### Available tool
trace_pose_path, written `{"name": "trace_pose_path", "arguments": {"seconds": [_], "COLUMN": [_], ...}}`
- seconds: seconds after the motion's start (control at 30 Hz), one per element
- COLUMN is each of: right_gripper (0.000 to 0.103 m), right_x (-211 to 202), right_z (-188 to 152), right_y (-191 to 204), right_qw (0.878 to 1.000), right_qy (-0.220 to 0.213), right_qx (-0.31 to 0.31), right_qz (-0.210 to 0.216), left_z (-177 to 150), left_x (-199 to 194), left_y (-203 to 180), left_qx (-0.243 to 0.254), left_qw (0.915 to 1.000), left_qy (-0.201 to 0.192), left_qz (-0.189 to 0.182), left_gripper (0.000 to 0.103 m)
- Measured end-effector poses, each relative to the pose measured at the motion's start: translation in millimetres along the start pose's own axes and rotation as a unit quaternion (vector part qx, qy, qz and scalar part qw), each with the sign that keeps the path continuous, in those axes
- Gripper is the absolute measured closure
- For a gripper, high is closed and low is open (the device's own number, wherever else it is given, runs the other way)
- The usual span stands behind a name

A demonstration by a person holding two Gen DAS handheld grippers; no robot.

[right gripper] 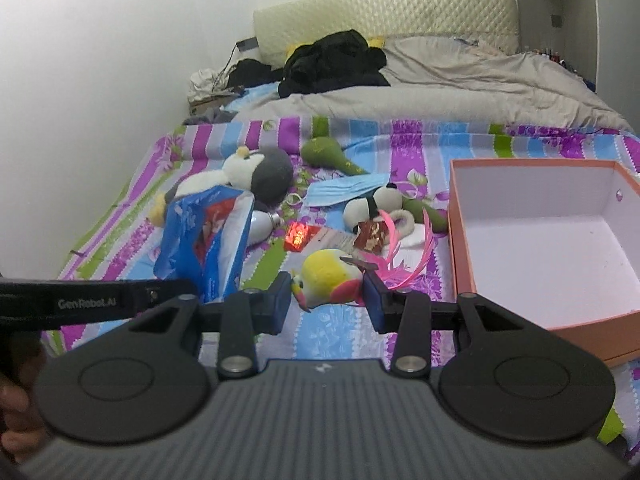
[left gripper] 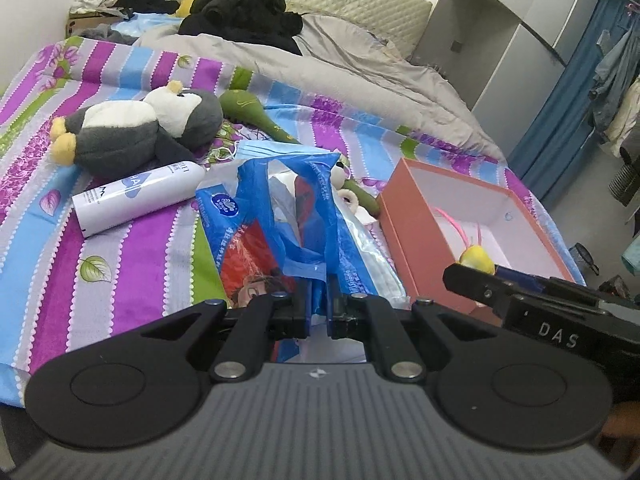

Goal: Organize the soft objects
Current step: 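Carry the bird and the blue bag with both grippers over the orange box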

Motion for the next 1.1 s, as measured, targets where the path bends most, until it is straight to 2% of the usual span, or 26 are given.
{"name": "trace_pose_path", "arguments": {"seconds": [0.3,0.53,0.87,1.1], "right_gripper": [0.060,0.060,0.060,0.060], "right_x": [-26.0,-45.8,-74.3,-71.9], "right_z": [0.3,-1.8,-16.7,-15.6], "right_y": [-6.7,-24.1,-62.5,-94.1], "right_qw": [1.000,0.998,0.993,0.987], "right_qy": [-0.021,-0.034,-0.039,-0.038], "right_qx": [0.005,0.020,0.062,0.094], "right_qz": [-0.013,-0.041,-0.095,-0.122], "left_z": [-0.2,0.7,-0.7,5.3], "left_x": [-17.2,-14.8,3.5,33.7], "left_y": [-17.8,-46.8,-93.4,-129.8], "left_qx": [0.017,0.038,0.077,0.111], "left_qw": [0.9996,0.9978,0.9910,0.9844], "left_qy": [-0.003,0.000,0.022,0.040], "left_qz": [-0.021,-0.055,-0.107,-0.131], "left_gripper": [0.095,0.095,0.095,0.095]}}
Point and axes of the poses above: each gripper's, at about its wrist camera, not at the fingertips, and x roughly the way its jaws point, y to its left, z to its top, the point moved 1 cm from there along x, roughly the way its jaws point, and after that the axes turned 3 degrees about y, right-handed, at the moved point
